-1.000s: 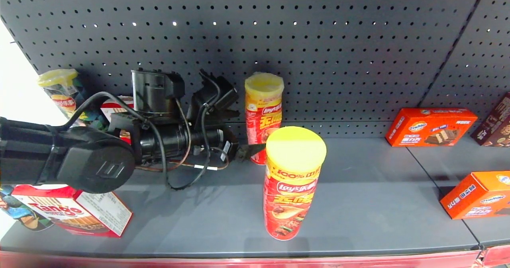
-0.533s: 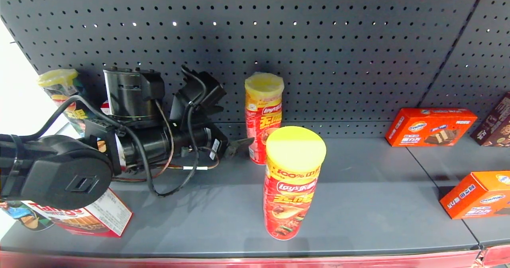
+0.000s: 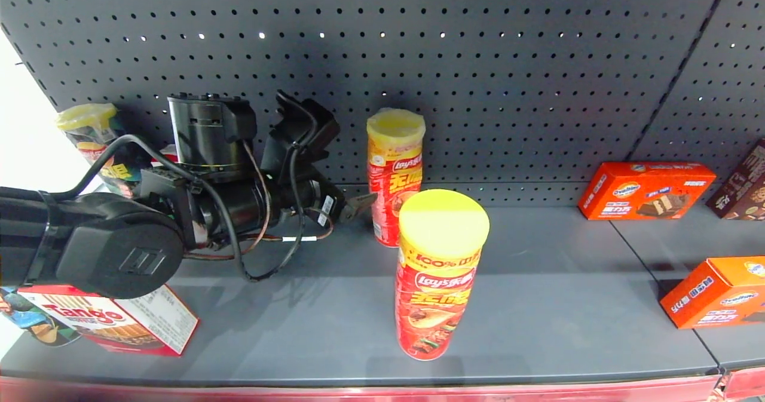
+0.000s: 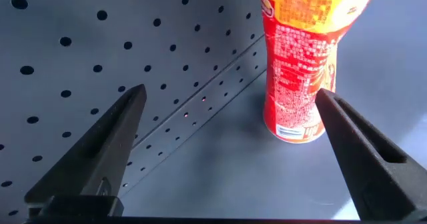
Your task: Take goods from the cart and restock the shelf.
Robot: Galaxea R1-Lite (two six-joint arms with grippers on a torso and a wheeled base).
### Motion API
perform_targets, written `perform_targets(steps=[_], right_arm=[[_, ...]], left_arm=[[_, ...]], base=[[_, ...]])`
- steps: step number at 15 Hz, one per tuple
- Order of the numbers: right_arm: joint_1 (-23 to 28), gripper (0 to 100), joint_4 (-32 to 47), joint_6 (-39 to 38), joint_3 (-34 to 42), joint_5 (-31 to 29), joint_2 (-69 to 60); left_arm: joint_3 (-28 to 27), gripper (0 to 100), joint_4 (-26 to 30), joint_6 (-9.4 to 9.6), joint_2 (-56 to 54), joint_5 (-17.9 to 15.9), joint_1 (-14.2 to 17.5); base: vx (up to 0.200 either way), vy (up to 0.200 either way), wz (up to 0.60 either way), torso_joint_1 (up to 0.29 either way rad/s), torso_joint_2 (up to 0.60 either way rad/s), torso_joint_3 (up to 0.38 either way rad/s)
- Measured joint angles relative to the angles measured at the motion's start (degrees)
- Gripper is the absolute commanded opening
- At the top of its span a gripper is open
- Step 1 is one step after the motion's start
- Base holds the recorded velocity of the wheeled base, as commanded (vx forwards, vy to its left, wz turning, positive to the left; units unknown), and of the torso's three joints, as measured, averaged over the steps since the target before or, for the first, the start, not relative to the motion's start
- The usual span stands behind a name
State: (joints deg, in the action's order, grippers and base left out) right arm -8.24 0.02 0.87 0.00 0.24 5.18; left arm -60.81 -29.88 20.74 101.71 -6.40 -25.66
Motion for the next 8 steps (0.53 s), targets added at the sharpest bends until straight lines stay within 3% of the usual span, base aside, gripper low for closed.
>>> perform_targets(steps=[8], right_arm=[[0.0,100,0.0,0.0,0.0,0.0,0.0]], left_arm=[[-0.05,100,0.0,-0.35,0.3,1.73,1.22]], base=[[0.0,0.0,0.0,0.0,0.0,0.0]])
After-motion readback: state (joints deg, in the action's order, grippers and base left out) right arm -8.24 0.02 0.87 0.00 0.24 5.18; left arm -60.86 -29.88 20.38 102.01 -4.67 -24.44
